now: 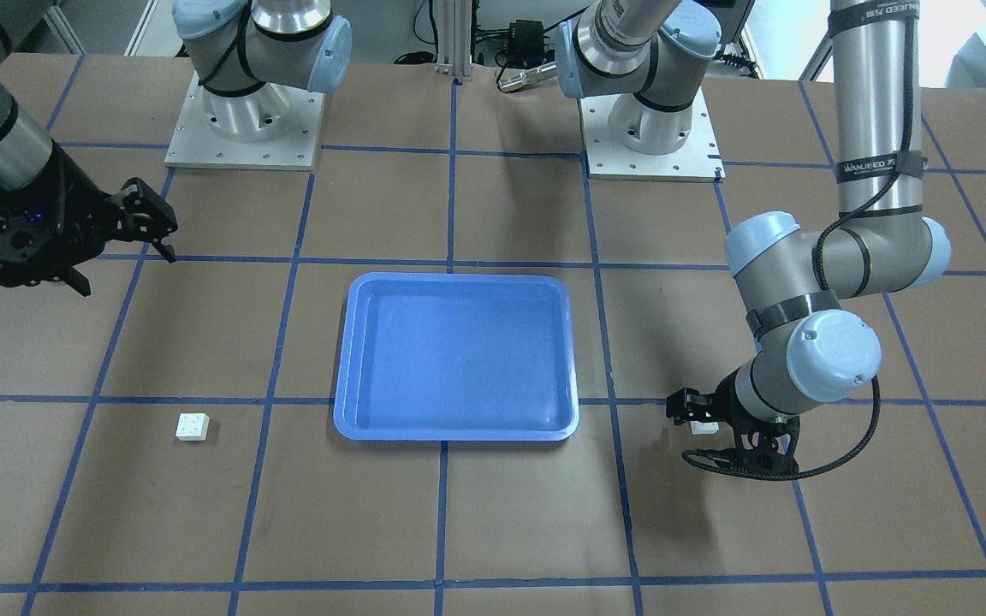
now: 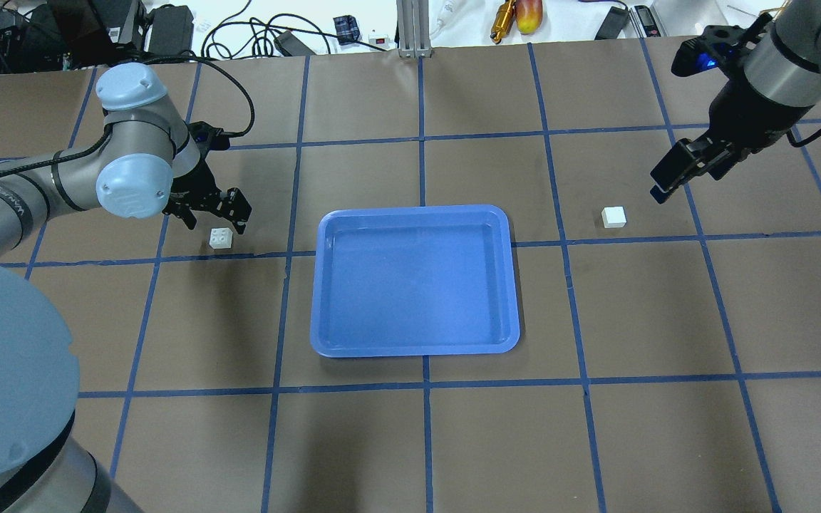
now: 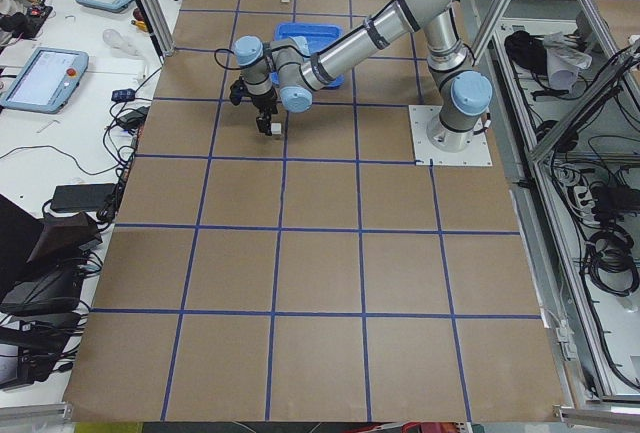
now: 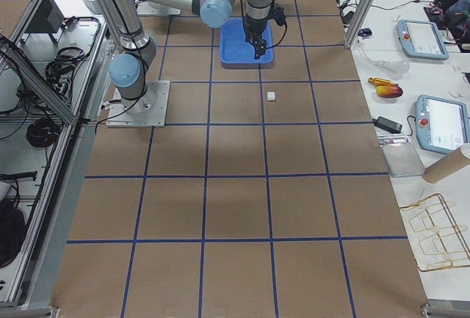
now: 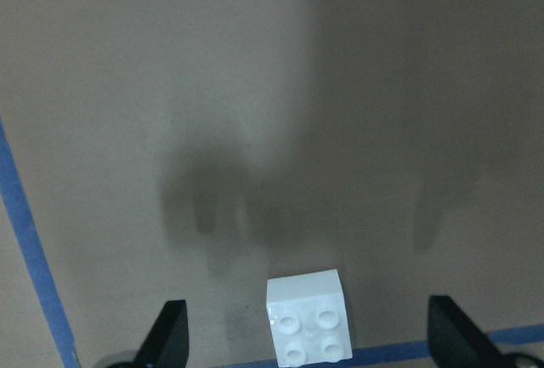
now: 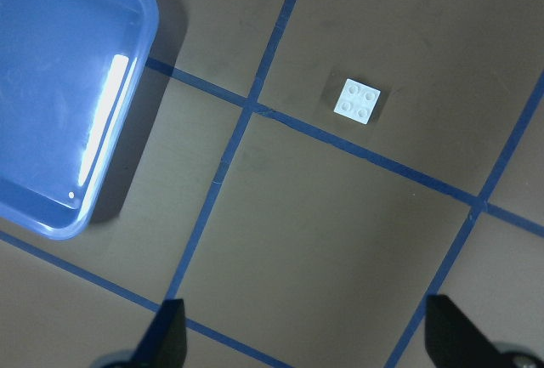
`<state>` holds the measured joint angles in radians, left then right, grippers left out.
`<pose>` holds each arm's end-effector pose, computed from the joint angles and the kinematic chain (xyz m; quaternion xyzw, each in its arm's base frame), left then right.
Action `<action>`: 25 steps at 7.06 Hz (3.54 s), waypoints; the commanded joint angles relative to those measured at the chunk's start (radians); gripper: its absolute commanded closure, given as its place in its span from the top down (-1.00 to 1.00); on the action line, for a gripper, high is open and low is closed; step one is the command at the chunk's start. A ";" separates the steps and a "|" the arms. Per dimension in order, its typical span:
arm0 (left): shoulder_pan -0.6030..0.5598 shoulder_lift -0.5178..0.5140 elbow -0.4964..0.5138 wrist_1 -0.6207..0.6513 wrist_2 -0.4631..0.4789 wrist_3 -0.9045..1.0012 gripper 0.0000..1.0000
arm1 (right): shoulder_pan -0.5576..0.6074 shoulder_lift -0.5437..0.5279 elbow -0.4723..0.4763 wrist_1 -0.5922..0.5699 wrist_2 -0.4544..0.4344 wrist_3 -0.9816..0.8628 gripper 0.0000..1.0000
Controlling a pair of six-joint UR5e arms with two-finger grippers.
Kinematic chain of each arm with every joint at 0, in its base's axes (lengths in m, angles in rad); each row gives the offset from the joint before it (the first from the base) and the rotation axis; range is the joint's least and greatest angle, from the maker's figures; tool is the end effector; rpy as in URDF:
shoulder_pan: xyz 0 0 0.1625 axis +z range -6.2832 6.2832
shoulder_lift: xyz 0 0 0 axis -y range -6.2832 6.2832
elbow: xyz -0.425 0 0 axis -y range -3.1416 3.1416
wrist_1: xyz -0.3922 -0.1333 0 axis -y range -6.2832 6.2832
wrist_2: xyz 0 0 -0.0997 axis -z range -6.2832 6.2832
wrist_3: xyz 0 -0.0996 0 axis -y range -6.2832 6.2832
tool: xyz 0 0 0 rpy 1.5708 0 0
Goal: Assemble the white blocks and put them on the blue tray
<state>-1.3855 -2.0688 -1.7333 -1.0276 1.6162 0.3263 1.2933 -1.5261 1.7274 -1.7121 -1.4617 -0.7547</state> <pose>-0.0160 -0.6135 0.1848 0.0716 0.9955 0.0624 0.0071 0.0025 -0.5173 0.4039 -0.2343 0.9702 -0.0008 0.0622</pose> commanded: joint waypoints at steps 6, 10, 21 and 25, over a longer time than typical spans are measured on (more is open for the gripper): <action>0.005 -0.001 -0.011 0.012 -0.009 -0.044 -0.50 | -0.170 0.277 -0.031 -0.150 0.251 -0.987 1.00; -0.079 0.136 0.049 -0.158 -0.120 -0.212 -0.51 | -0.167 0.432 -0.029 -0.150 0.356 -1.328 1.00; -0.556 0.052 -0.066 0.070 -0.113 -0.737 -0.51 | -0.138 0.509 -0.026 -0.152 0.385 -1.327 0.70; -0.556 0.027 -0.063 0.075 -0.111 -0.740 0.33 | -0.138 0.521 -0.029 -0.153 0.374 -1.322 -0.14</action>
<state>-1.9420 -2.0361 -1.7975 -0.9539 1.5039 -0.4132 1.1551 -1.0068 1.6987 -1.8652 -1.0833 -2.0778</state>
